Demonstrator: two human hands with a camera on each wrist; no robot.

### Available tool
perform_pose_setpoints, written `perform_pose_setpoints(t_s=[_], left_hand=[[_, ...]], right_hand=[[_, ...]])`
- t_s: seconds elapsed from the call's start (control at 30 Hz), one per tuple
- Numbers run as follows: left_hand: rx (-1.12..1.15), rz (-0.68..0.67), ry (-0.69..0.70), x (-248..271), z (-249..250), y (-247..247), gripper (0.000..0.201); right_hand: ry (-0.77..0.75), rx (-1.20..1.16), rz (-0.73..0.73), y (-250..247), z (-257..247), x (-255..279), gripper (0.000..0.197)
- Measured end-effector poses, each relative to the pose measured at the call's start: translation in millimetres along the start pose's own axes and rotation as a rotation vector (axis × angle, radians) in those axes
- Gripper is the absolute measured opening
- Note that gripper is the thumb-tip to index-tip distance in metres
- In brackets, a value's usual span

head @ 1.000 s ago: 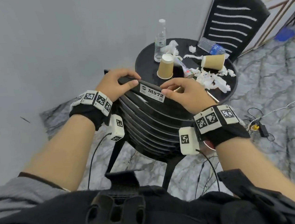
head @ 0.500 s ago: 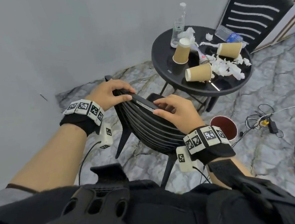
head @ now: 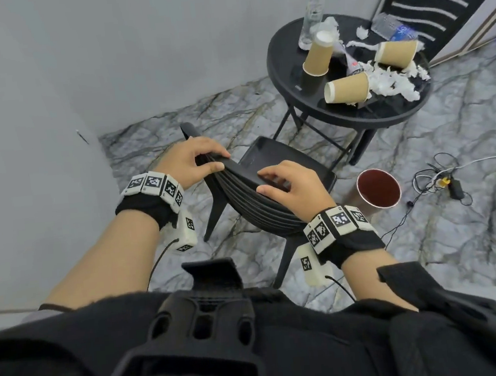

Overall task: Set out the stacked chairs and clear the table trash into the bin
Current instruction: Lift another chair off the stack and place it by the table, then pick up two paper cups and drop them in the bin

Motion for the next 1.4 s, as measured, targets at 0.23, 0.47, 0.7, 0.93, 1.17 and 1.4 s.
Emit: perform_pose_setpoints(t_s=[0.23, 0.47, 0.7, 0.93, 1.17, 1.4], left_hand=[[-0.009, -0.047, 0.01, 3.2, 4.1, 3.1, 0.021], [-0.037, 0.062, -0.049, 3.1, 33.5, 2.0, 0.022], [0.023, 0.129, 0.009, -28.2, 128.4, 23.0, 0.016], [0.02, 0.153, 0.13, -78.7, 231.3, 80.4, 0.017], [0.001, 0.17, 0.032, -148.3, 286.1, 161.0, 0.022], [-0.054, 0.207, -0.123, -206.7, 291.1, 204.2, 0.032]], right_hand=[[0.032, -0.017, 0.01, -0.8, 2.5, 0.3, 0.026], [-0.013, 0.035, 0.007, -23.3, 2.9, -8.4, 0.029], [-0.009, 0.163, 0.051, -96.4, 52.0, -9.2, 0.029], [0.035, 0.234, 0.126, -200.4, 137.9, 12.3, 0.03], [0.078, 0.289, 0.048, -296.4, 230.6, 38.4, 0.033], [0.119, 0.358, 0.005, -347.4, 304.3, 38.9, 0.04]])
Point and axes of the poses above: each hand's wrist, its own x-axis away from the middle knuckle, its own y-axis out of the palm, z = x × y, the point moved 10 cm from there along -x, towards the middle knuckle, and after that the axes turned 14 degrees about -y, right-handed, at the moved point
